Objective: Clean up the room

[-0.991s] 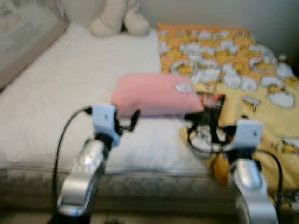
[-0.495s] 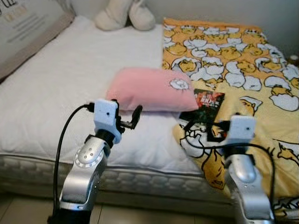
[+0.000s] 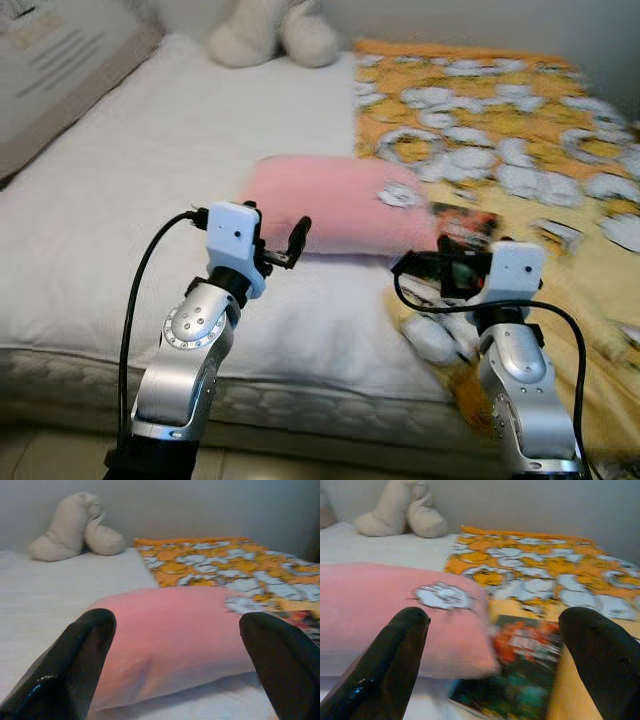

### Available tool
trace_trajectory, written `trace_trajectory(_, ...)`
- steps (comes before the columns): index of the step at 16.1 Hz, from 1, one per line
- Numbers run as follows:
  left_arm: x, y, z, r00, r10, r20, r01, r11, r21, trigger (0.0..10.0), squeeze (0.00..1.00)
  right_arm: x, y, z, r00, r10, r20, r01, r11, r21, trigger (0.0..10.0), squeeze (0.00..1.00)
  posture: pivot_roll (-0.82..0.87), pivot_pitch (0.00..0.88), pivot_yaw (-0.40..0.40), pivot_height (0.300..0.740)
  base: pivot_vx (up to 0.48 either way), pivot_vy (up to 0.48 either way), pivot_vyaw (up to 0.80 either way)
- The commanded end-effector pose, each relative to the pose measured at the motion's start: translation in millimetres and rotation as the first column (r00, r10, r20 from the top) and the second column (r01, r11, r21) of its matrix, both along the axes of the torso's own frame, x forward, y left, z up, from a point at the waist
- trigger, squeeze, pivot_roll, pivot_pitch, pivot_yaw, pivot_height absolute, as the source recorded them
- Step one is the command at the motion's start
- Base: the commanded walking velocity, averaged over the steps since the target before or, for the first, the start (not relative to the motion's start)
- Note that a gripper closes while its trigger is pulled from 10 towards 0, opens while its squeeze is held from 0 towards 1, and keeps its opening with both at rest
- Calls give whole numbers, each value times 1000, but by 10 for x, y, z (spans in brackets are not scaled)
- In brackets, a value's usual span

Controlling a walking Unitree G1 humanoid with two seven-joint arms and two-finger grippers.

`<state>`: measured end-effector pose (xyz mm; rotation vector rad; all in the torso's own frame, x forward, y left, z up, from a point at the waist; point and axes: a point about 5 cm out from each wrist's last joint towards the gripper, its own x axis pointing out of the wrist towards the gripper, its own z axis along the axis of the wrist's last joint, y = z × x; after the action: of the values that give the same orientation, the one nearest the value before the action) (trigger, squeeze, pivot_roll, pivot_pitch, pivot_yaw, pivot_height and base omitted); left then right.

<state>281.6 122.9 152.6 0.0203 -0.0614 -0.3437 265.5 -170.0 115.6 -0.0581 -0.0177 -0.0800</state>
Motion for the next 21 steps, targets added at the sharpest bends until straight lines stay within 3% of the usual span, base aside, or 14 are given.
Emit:
trace_trajectory(1,7,-11,30,1000,-11,15,11,1000,0,10000,0,20,10,28,1000,3,17,-3,1000,3,10000,0,20,0,2,740,469,0,0)
trace_trajectory(6,6,-49,47,999,-29,21,29,999,-17,10000,0,36,6,15,1000,4,15,-4,1000,4,10000,0,21,0,3,740,446,0,0)
trace_trajectory(8,9,-93,32,998,-61,7,61,998,3,10000,0,43,14,8,1000,6,12,-6,1000,9,10000,0,24,0,2,740,0,0,0)
trace_trajectory(10,142,-28,36,996,-83,-29,85,994,66,10000,0,190,-35,30,1000,-7,8,7,1000,27,10000,0,37,0,4,740,0,0,0)
trace_trajectory(12,191,23,43,994,-96,-47,100,990,96,10000,0,311,-106,69,1000,-14,10,14,1000,26,10000,0,45,0,10,740,0,0,0)
trace_trajectory(15,222,19,-10,975,-172,-141,190,973,130,10000,0,533,-167,28,999,-16,-40,19,997,75,10000,0,68,0,12,740,0,0,0)
trace_trajectory(16,192,34,-31,947,-245,-209,281,946,162,10000,0,673,-169,-71,995,3,-103,10,992,125,10000,0,101,0,10,740,0,0,0)
trace_trajectory(18,114,40,-34,915,-319,-246,367,912,183,10000,0,786,-169,-167,986,20,-166,7,987,160,10000,0,131,0,6,740,0,0,0)
trace_trajectory(21,-79,-17,19,869,-416,-267,469,864,184,10000,0,944,-158,-171,977,44,-211,-13,989,146,10000,0,221,9,-8,740,0,0,0)
